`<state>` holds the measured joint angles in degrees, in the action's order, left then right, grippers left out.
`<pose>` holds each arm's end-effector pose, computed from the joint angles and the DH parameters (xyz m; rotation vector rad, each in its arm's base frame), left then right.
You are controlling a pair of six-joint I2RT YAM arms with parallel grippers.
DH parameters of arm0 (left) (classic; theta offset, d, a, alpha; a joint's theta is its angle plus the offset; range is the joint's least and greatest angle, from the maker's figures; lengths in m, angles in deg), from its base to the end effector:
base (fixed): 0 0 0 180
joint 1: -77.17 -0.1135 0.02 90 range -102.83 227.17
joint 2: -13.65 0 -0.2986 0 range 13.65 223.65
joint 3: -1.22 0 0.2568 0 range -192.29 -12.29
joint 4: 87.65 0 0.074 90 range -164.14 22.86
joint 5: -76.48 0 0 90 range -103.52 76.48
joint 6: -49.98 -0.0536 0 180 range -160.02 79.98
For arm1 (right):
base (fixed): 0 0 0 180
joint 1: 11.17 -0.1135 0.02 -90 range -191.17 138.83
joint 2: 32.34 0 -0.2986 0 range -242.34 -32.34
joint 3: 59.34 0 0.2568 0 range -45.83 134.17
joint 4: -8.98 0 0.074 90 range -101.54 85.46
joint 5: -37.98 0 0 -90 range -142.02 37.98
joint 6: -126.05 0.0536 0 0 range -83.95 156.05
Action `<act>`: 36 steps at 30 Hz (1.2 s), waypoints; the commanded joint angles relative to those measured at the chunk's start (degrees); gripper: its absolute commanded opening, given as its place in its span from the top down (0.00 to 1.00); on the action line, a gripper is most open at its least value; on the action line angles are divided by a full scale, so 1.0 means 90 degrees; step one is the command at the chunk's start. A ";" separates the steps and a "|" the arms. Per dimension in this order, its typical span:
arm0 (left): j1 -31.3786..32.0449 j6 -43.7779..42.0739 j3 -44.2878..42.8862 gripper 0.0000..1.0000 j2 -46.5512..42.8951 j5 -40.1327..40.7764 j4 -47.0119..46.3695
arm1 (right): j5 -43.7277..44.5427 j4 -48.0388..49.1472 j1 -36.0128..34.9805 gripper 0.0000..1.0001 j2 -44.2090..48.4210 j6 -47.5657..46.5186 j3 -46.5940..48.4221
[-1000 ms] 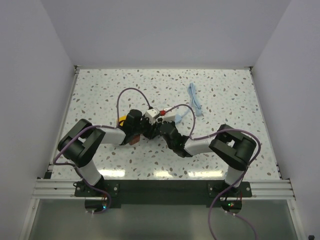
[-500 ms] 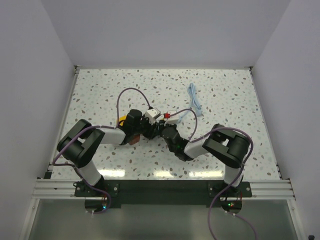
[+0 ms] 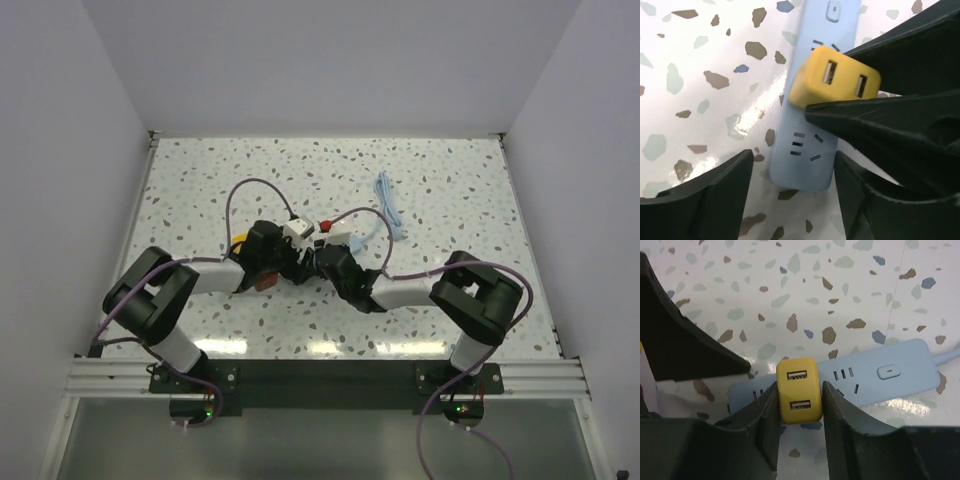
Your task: Insert the plug
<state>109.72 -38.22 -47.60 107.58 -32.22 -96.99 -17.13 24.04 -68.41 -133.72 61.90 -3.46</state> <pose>0.2630 -0.1882 0.1565 0.7744 2.1054 -0.6896 0.2209 0.2867 0.1633 -0.1928 2.0016 0.2856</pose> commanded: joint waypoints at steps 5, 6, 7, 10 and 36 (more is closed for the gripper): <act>-0.0121 0.0366 0.0105 0.00 -0.1539 0.0368 -0.0147 | -0.1407 -0.3801 0.0430 1.00 0.0053 0.0000 0.0106; -0.0112 0.0405 0.0124 0.00 -0.1850 0.0436 -0.0098 | -0.1406 -0.3762 0.0480 1.00 0.0112 -0.0136 0.0145; -0.0111 0.0424 0.0153 0.00 -0.2007 0.0437 -0.0078 | -0.1377 -0.3752 0.0519 1.00 0.0151 -0.0186 0.0184; -0.0121 0.0561 0.0193 0.00 -0.2545 0.0534 -0.0098 | -0.1406 -0.3683 0.0607 1.00 0.0269 -0.0313 0.0273; -0.0131 0.1606 -0.0149 0.00 -0.5749 0.5983 0.2373 | -0.2236 -0.3341 0.2188 0.01 0.2641 -0.1642 0.1210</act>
<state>108.69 -24.51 -46.68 57.28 16.48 -77.73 -36.47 -6.91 -53.37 -112.06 47.99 5.50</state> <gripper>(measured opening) 0.997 0.987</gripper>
